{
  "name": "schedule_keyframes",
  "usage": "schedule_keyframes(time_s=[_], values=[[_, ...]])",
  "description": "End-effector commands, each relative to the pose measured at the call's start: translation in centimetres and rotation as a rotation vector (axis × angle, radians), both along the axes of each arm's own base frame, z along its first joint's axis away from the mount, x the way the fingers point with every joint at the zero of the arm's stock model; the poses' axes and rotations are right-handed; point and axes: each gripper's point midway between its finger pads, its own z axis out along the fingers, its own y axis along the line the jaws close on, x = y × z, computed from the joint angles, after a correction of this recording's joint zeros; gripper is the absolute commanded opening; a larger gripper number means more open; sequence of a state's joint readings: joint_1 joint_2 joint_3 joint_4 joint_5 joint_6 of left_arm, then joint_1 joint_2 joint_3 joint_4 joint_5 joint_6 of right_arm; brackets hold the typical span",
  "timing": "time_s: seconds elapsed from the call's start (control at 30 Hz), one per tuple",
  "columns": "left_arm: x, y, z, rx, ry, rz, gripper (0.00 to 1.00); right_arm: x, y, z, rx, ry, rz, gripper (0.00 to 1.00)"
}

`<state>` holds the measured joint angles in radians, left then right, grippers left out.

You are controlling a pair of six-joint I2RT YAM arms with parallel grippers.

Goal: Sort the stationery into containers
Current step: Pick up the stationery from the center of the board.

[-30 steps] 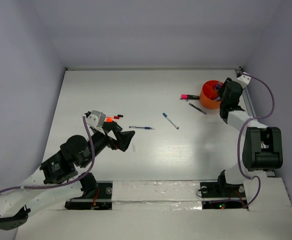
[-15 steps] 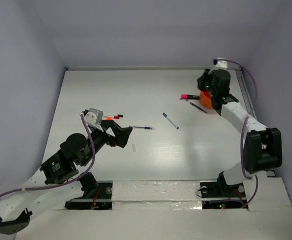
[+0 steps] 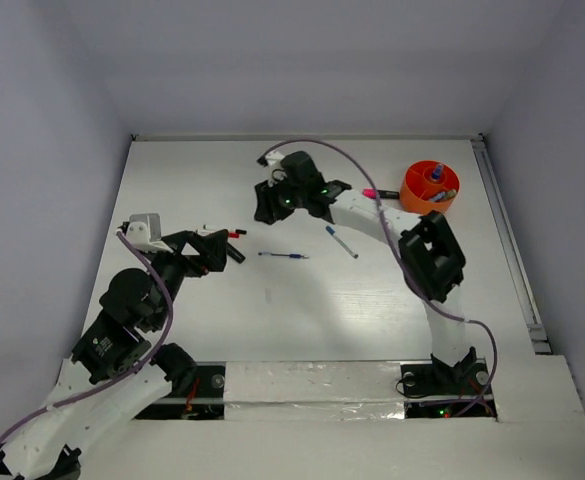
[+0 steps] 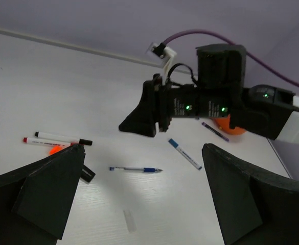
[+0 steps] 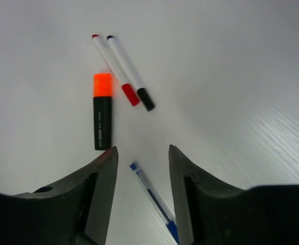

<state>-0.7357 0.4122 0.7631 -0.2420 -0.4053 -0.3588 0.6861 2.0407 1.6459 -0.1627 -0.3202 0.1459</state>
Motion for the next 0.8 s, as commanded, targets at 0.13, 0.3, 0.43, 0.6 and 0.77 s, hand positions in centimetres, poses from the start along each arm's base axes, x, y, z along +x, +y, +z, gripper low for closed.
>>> schedule_keyframes(time_s=[0.13,0.3,0.43,0.6,0.77], values=[[0.4,2.3,1.9,-0.096,-0.075,0.091,0.99,-3.6,8.5,-1.3,-0.119,-0.033,0.109,0.62],[0.7,2.2,2.0,-0.099,-0.082,0.082,0.99,-4.1,10.8,-5.5,-0.246,-0.030,0.091,0.63],[1.1,2.2,1.7,-0.090,-0.077,0.082,0.99,-3.8,11.1,-6.9,-0.277,-0.035,0.067,0.59],[1.2,2.2,2.0,-0.093,-0.089,0.073,0.99,-4.7,11.1,-8.7,-0.324,-0.036,0.080,0.52],[1.2,2.3,2.1,-0.096,-0.099,0.071,0.99,-5.9,10.4,-10.6,-0.367,-0.015,0.091,0.47]])
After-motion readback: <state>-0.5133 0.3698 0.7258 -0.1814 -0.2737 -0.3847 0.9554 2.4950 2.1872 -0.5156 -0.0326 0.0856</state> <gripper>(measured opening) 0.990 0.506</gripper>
